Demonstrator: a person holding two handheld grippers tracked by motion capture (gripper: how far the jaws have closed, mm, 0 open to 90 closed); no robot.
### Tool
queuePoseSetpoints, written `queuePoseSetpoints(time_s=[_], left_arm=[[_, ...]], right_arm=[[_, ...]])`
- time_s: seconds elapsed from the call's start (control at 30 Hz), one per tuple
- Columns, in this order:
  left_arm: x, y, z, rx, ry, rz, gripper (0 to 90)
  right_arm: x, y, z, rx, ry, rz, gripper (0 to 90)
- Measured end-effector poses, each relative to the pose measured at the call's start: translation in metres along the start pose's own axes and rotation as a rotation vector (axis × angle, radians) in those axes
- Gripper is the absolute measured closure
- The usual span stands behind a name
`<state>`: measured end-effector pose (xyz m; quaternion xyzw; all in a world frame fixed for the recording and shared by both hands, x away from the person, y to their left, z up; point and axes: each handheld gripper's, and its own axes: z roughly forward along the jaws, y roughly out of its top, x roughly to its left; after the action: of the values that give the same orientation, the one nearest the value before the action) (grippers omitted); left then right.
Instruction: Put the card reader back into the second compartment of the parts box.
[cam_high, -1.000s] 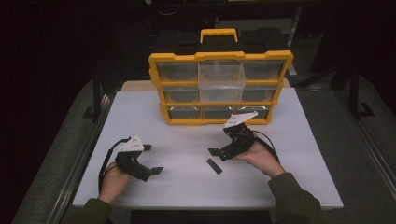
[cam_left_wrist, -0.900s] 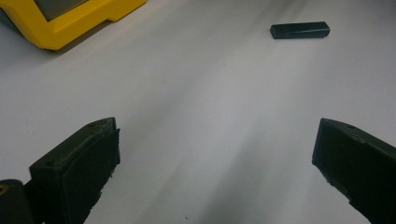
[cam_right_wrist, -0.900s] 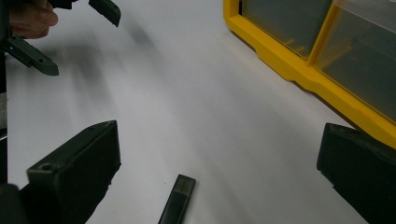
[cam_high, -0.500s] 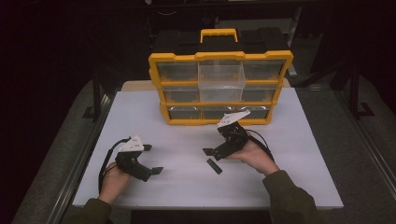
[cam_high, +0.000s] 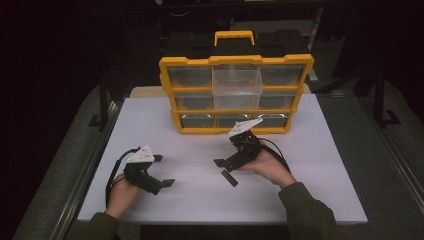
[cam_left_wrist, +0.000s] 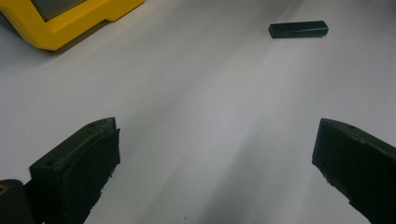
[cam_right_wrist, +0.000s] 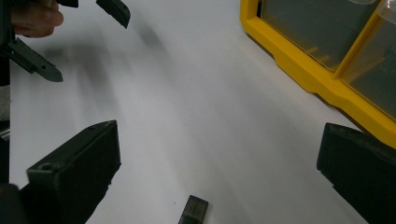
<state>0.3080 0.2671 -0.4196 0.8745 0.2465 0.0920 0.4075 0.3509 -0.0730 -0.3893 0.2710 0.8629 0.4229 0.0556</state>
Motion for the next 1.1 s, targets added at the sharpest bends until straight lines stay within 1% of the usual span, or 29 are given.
queuePoseSetpoints(time_s=[0.2, 0.37, 0.97, 1.1], left_arm=[[0.000, 0.000, 0.000, -0.001, 0.000, 0.002, 0.4], [-0.001, 0.000, 0.000, -0.002, -0.001, 0.003, 0.4], [-0.001, 0.000, 0.000, -0.002, -0.001, 0.005, 0.4], [-0.001, 0.000, -0.001, -0.001, 0.000, 0.005, 0.4]], right_arm=[[0.002, -0.002, 0.000, 0.019, 0.003, -0.004, 0.0], [0.003, -0.006, 0.003, 0.047, 0.007, -0.009, 0.0], [0.005, -0.017, 0.005, 0.089, 0.007, -0.012, 0.0], [0.006, -0.020, 0.006, 0.108, 0.006, -0.017, 0.0]])
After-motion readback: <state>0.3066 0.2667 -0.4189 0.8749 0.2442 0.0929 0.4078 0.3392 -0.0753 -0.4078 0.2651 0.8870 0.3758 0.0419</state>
